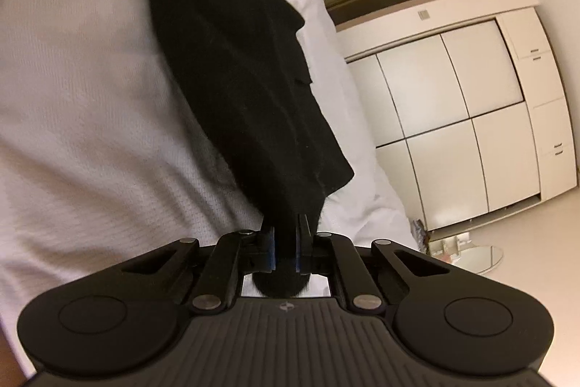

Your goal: Fold clothes

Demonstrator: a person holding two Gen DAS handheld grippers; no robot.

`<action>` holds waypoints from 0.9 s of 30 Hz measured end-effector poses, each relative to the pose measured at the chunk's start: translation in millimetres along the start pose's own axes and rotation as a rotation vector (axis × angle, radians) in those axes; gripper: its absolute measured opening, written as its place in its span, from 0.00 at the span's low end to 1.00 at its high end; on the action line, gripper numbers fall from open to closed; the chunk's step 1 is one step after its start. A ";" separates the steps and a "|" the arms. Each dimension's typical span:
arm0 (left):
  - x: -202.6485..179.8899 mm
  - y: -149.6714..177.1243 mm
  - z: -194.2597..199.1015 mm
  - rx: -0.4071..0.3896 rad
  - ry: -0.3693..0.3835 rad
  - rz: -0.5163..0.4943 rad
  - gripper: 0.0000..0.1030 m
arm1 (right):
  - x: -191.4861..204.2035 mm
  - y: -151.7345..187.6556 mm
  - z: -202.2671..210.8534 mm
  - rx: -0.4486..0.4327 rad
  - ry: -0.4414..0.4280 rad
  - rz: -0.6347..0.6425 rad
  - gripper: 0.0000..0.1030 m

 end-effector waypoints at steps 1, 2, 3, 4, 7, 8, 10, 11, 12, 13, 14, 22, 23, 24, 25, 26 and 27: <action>-4.9 4.4 11.6 0.001 0.007 0.011 0.00 | 1.2 1.2 11.2 0.003 -0.008 -0.010 0.01; -11.6 8.6 19.9 0.005 -0.003 0.010 0.00 | 3.1 2.6 23.2 0.005 -0.016 -0.021 0.00; -18.3 12.6 27.2 0.009 -0.014 0.006 0.00 | 6.5 5.9 34.4 0.007 -0.015 -0.027 0.00; -25.0 16.2 32.2 0.015 -0.028 -0.002 0.03 | 10.4 9.7 45.4 0.008 -0.011 -0.032 0.00; -34.5 15.5 34.7 0.013 -0.065 -0.025 0.07 | 24.5 19.3 66.1 0.023 0.012 -0.042 0.00; -34.7 10.8 30.6 0.004 -0.088 -0.055 0.07 | 28.8 20.0 66.8 0.035 0.017 -0.039 0.02; -32.7 3.1 21.4 -0.005 -0.114 -0.090 0.12 | 37.0 20.1 66.3 0.060 0.026 -0.028 0.40; -30.9 -0.3 16.6 -0.008 -0.121 -0.100 0.15 | 38.8 19.5 67.4 0.047 0.035 -0.037 0.42; -29.4 -3.8 10.8 -0.010 -0.128 -0.112 0.24 | 38.8 17.7 64.7 0.041 0.033 -0.048 0.42; -28.4 -7.5 2.8 -0.011 -0.131 -0.127 0.32 | 38.5 15.7 60.9 0.039 0.029 -0.058 0.41; -28.2 -10.2 -5.0 -0.011 -0.133 -0.144 0.34 | 38.3 13.1 55.2 0.036 0.033 -0.061 0.41; -29.7 -16.4 -63.3 0.003 -0.166 -0.246 0.32 | 45.2 7.8 -4.7 0.036 0.016 0.006 0.41; -25.3 -17.8 -71.2 0.010 -0.176 -0.243 0.32 | 43.6 7.6 -12.1 0.030 0.028 0.005 0.37; -22.0 -18.9 -79.1 0.014 -0.181 -0.245 0.31 | 41.1 6.9 -20.2 0.028 0.043 0.008 0.30; -20.3 -19.6 -84.9 0.011 -0.181 -0.249 0.25 | 38.4 6.1 -28.6 0.027 0.058 0.012 0.29; -20.0 -19.4 -87.7 0.008 -0.175 -0.251 0.20 | 35.6 5.3 -37.0 0.026 0.073 0.016 0.29; -19.7 -19.1 -90.4 0.005 -0.169 -0.253 0.12 | 34.3 4.4 -45.5 0.025 0.088 0.028 0.27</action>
Point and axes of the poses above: each gripper's, at about its wrist camera, not at the fingertips, and z roughly against the way its jaws point, x to its left, y to its underside, the point moved 2 cm from there along -z, roughly the way its jaws point, and after that the axes turned 3 degrees about x, right-handed, at the moved point
